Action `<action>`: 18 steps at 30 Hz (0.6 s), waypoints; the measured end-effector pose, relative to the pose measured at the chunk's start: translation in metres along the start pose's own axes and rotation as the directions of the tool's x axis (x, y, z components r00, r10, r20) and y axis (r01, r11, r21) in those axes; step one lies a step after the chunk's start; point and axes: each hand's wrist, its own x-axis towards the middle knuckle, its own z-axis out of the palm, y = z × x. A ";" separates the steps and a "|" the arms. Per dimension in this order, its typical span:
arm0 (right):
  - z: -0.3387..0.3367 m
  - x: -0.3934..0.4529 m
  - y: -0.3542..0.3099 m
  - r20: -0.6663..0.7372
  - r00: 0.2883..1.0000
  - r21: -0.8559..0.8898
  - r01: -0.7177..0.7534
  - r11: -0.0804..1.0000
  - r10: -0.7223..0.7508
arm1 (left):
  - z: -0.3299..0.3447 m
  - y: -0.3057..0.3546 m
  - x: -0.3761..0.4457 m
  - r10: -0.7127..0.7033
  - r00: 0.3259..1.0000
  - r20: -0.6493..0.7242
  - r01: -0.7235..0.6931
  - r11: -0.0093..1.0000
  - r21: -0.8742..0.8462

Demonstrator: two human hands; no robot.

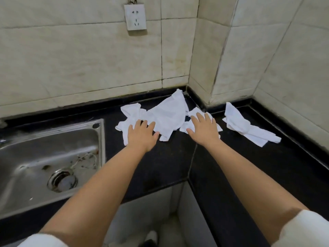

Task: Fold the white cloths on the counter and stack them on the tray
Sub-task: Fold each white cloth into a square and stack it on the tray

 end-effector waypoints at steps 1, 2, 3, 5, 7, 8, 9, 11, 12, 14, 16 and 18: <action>0.009 0.014 -0.001 0.017 1.000 0.002 -0.009 1.000 0.009 | 0.008 -0.003 0.015 0.009 1.000 0.020 -0.009 1.000 -0.017; 0.017 0.026 -0.003 0.035 0.999 0.004 -0.022 1.000 0.022 | 0.017 -0.006 0.030 0.021 0.999 0.034 -0.021 0.999 -0.030; 0.027 0.039 -0.003 0.050 0.998 0.008 -0.036 0.999 0.036 | 0.028 -0.009 0.046 0.037 0.998 0.042 -0.035 0.999 -0.040; 0.047 0.062 -0.005 0.068 0.996 0.007 -0.062 0.998 0.062 | 0.048 -0.017 0.077 0.078 0.994 0.075 -0.074 0.996 -0.058; 0.068 0.082 -0.004 0.090 0.993 -0.007 -0.081 0.997 0.082 | 0.068 -0.023 0.104 0.098 0.986 0.136 -0.090 0.994 -0.064; 0.078 0.090 -0.004 0.111 0.990 -0.013 -0.086 0.996 0.087 | 0.077 -0.025 0.116 0.108 0.983 0.149 -0.098 0.992 -0.073; 0.088 0.098 -0.004 0.130 0.988 -0.011 -0.087 0.996 0.088 | 0.086 -0.026 0.126 0.119 0.981 0.156 -0.107 0.991 -0.083; 0.104 0.112 -0.004 0.078 0.997 0.030 -0.027 0.999 0.025 | 0.103 -0.027 0.145 0.152 0.977 0.151 -0.137 0.985 -0.106; 0.112 0.121 -0.003 0.041 0.999 0.058 0.010 0.998 -0.012 | 0.112 -0.027 0.155 0.184 0.972 0.143 -0.169 0.979 -0.113; 0.125 0.132 0.001 0.024 0.999 0.059 0.029 0.998 -0.031 | 0.122 -0.023 0.170 0.276 0.954 0.118 -0.258 0.955 -0.150; 0.136 0.146 0.005 0.043 0.998 0.041 0.040 0.998 -0.041 | 0.133 -0.018 0.189 0.358 0.926 0.121 -0.326 0.919 -0.223; 0.142 0.155 0.007 0.054 0.994 0.003 0.096 0.995 -0.096 | 0.141 -0.012 0.199 0.432 0.891 0.140 -0.400 0.892 -0.211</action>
